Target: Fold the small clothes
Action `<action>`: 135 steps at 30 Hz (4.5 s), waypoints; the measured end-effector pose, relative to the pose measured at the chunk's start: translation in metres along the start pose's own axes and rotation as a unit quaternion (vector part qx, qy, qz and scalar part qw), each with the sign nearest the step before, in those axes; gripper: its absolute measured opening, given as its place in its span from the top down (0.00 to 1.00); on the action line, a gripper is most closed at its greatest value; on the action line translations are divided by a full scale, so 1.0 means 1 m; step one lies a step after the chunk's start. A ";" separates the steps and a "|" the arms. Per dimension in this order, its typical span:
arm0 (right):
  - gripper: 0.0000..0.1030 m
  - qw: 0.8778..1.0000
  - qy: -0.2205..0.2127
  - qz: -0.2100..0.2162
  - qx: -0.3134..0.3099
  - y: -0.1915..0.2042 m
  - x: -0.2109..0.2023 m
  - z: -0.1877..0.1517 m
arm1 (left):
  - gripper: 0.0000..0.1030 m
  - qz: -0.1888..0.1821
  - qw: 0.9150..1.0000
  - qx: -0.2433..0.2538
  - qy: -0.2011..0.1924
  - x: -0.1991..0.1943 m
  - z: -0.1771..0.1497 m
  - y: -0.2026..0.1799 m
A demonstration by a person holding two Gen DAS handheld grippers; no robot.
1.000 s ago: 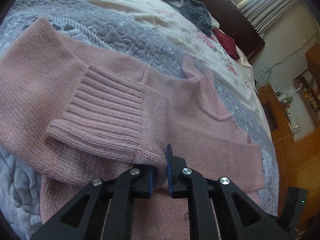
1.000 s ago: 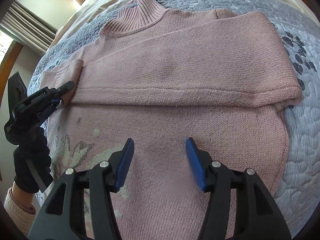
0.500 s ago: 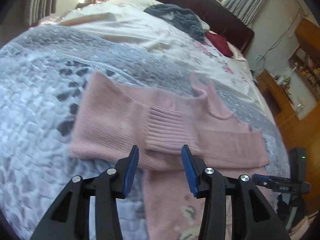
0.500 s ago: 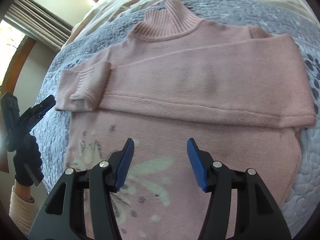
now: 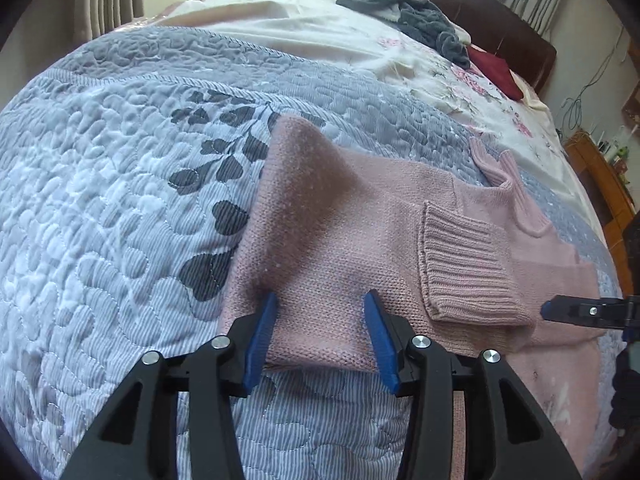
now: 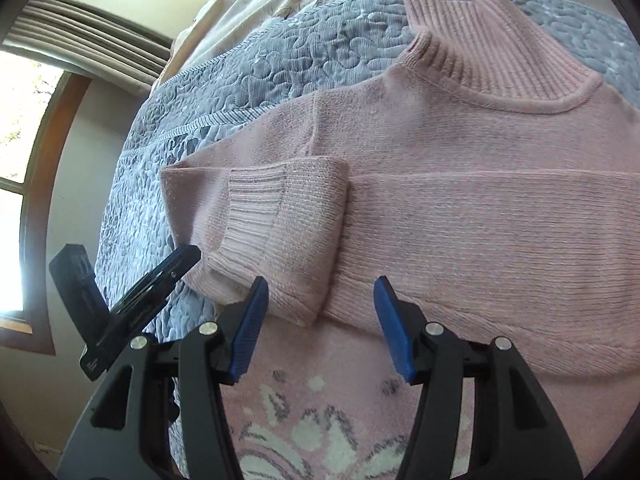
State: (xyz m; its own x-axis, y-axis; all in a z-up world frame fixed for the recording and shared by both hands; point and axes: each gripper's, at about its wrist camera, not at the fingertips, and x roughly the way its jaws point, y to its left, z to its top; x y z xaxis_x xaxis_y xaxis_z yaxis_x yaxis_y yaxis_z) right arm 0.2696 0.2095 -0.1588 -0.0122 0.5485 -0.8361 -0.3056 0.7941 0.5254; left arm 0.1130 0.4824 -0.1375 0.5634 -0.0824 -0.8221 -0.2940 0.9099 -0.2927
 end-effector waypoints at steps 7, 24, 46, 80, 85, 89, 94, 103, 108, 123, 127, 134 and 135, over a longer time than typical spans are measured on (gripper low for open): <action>0.80 1.000 0.026 0.009 0.008 0.005 0.033 0.009 | 0.55 -0.006 0.999 -0.033 -0.038 -0.032 0.004 0.009; 0.90 0.996 -0.085 -0.038 -0.007 -0.064 -0.094 -0.016 | 0.55 -0.064 0.996 0.063 -0.020 -0.008 0.012 -0.104; 0.59 0.971 -0.077 -0.188 -0.124 -0.036 -0.070 -0.029 | 0.51 -0.047 0.994 0.090 0.038 0.028 -0.002 -0.136; 0.88 0.981 -0.096 -0.137 0.100 -0.191 -0.132 -0.070 | 0.40 -0.011 0.989 0.141 0.051 0.052 -0.017 -0.143; 0.85 0.976 -0.130 -0.158 0.069 -0.175 -0.158 -0.073 | 0.41 -0.040 0.992 0.108 0.045 0.033 -0.003 -0.149; 0.83 0.981 -0.143 -0.124 0.052 -0.162 -0.162 -0.057 | 0.41 -0.055 0.992 0.110 0.031 0.026 0.005 -0.172; 0.83 0.982 -0.118 -0.137 0.051 -0.168 -0.135 -0.040 | 0.40 -0.040 0.987 0.148 0.056 0.048 -0.004 -0.194; 0.86 0.983 -0.096 -0.146 0.057 -0.190 -0.117 -0.054 | 0.39 -0.021 0.979 0.192 0.062 0.065 -0.024 -0.188; 0.77 0.985 -0.098 -0.141 0.037 -0.178 -0.129 -0.038 | 0.38 -0.049 0.981 0.170 0.078 0.057 -0.005 -0.190; 0.62 0.992 -0.087 -0.087 0.013 -0.153 -0.076 0.155 | 0.35 -0.085 0.987 0.066 0.117 0.159 0.149 -0.210; 0.61 0.994 -0.068 -0.082 0.028 -0.164 -0.044 0.177 | 0.37 -0.103 0.984 0.049 0.138 0.191 0.149 -0.209; 0.92 0.996 -0.075 -0.030 0.033 -0.169 -0.037 0.183 | 0.87 -0.151 0.980 0.016 0.130 0.201 0.143 -0.212; 0.92 0.995 -0.089 -0.029 0.024 -0.167 -0.046 0.180 | 0.88 -0.157 0.980 0.021 0.119 0.194 0.142 -0.213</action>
State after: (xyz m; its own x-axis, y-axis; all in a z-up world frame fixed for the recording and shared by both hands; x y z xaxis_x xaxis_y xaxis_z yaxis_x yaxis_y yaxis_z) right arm 0.4922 0.0988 -0.1800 0.1738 0.5353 -0.8266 -0.2545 0.8353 0.4874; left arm 0.3950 0.3306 -0.1652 0.4231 -0.4492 -0.7869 -0.0993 0.8402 -0.5331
